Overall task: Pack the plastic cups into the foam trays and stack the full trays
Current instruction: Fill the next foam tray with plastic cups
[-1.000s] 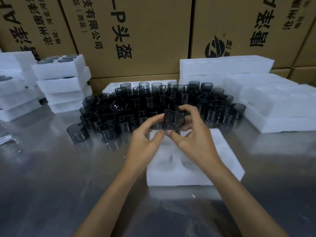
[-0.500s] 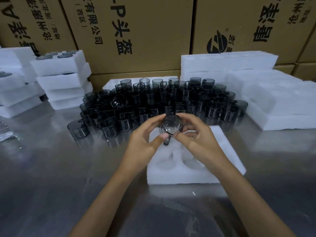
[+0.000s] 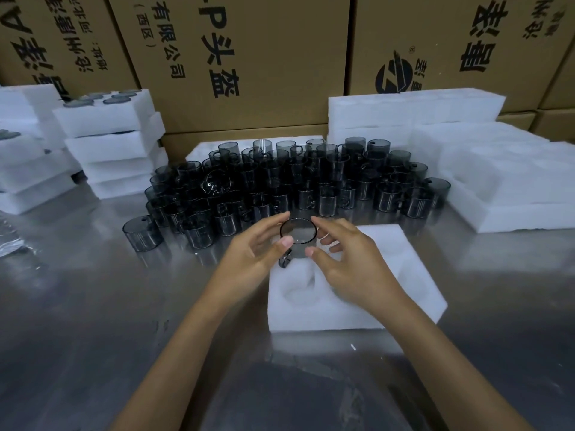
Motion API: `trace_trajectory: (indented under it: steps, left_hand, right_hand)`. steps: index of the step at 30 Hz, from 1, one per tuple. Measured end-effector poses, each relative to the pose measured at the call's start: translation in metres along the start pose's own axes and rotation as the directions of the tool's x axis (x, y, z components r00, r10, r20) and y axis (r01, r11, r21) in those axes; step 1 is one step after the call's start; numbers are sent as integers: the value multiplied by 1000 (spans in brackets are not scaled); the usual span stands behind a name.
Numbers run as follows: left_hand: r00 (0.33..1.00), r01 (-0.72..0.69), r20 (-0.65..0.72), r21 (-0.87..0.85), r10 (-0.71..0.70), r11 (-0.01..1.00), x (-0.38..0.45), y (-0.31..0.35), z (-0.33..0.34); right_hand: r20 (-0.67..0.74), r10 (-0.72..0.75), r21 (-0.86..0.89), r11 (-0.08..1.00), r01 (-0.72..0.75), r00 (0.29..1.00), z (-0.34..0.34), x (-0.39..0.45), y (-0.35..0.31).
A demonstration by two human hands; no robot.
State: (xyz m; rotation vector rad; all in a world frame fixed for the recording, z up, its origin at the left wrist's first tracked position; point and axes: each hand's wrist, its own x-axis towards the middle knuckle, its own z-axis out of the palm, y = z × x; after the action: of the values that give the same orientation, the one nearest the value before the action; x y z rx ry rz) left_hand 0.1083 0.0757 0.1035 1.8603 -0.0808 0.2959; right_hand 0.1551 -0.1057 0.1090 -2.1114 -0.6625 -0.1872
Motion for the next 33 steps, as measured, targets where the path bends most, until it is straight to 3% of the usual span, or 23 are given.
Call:
trace_trajectory:
  steps: [4, 17, 22, 30, 33]
  left_hand:
    - [999, -3, -43, 65, 5, 998, -1, 0, -2]
    - [999, 20, -38, 144, -14, 989, 0, -11, -2]
    - [997, 71, 20, 69, -73, 995, 1, -15, 0]
    - [995, 95, 14, -150, -94, 984, -1, -15, 4]
    - [991, 120, -25, -214, -128, 969, 1, -13, 5]
  right_hand:
    - [12, -57, -93, 994, 58, 998, 1, -3, -3]
    - [93, -21, -216, 975, 41, 995, 2, -5, -4]
    - [155, -24, -485, 869, 98, 988, 3, -12, -5]
    - [325, 116, -323, 946, -5, 939, -18, 1, -5]
    - [246, 130, -273, 960, -60, 961, -31, 34, 2]
